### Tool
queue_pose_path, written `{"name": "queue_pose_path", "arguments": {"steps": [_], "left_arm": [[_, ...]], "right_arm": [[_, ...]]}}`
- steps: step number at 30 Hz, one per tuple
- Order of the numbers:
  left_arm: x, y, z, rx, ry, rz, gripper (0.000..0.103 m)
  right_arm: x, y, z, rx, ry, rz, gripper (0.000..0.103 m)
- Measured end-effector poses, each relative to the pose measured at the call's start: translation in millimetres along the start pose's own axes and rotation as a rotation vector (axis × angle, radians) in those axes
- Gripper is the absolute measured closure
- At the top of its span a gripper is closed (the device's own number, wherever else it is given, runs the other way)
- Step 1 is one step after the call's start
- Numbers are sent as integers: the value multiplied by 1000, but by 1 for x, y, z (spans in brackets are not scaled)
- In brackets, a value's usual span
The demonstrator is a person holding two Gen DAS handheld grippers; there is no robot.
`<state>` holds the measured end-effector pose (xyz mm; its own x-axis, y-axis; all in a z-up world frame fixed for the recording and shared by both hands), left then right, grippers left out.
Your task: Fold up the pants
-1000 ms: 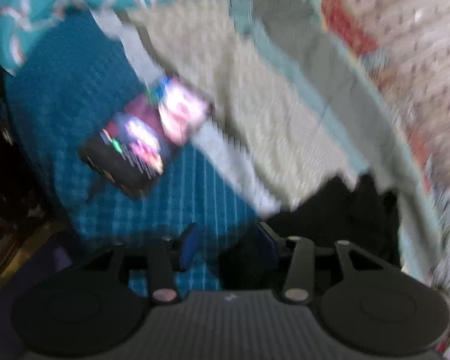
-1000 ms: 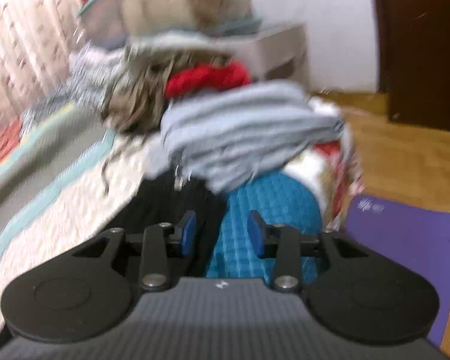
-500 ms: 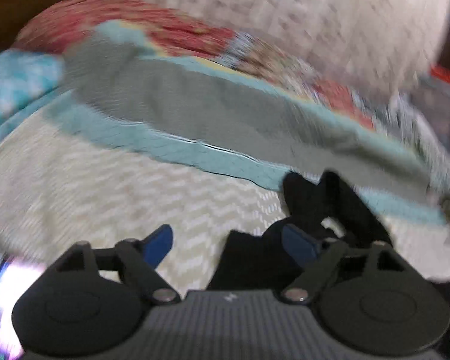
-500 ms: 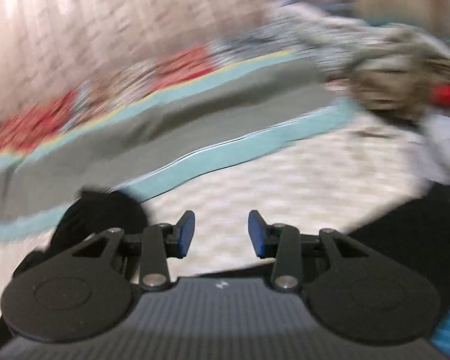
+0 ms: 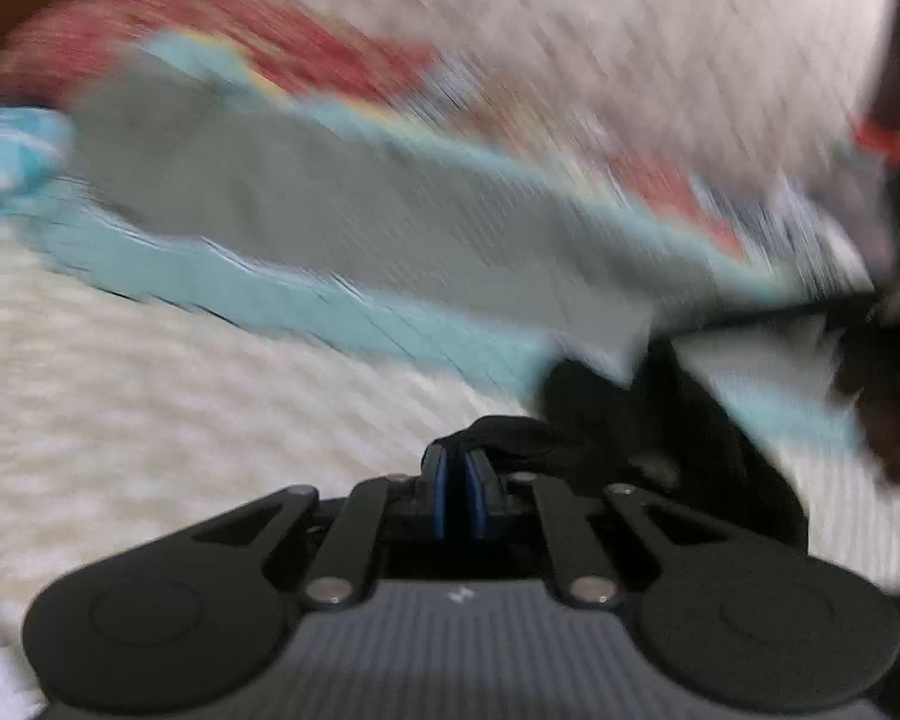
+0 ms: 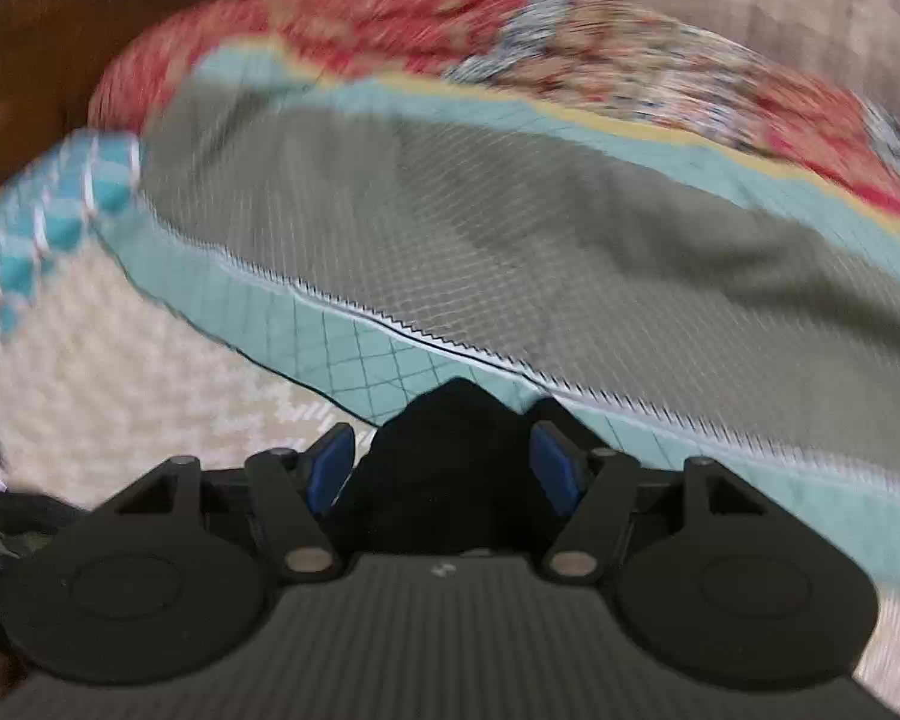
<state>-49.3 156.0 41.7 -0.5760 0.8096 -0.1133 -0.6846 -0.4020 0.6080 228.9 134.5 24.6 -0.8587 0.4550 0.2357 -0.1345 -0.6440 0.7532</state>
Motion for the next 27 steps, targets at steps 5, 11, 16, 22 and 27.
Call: {"name": "queue_pose_path", "arguments": {"steps": [5,11,16,22,27], "left_arm": [[45,41,-10,-19,149,37,95],[39,50,-31,13,115,24,95],[31,56,-47,1,79,9,95],[32,56,-44,1,87,14,95],[34,58,-17,-30,53,51,95]], "right_arm": [[28,-42,-11,172,146,110,36],[45,-26,-19,160,465,82,38],[45,-20,-33,216,763,62,52],[49,-62,-63,264,858,-17,85],[30,-33,-13,36,510,-33,92]]}}
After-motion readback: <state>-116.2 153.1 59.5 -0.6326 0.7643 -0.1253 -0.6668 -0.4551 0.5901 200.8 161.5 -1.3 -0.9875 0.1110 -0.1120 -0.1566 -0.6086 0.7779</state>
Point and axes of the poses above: each gripper's, at about its wrist camera, not at the fingertips, and y roughly against the way its jaws point, x to its left, z to its top, the point moved 7 cm from there along -y, roughly the way its jaws point, and after that the axes turned 10 degrees about -y, right-handed, at the moved point
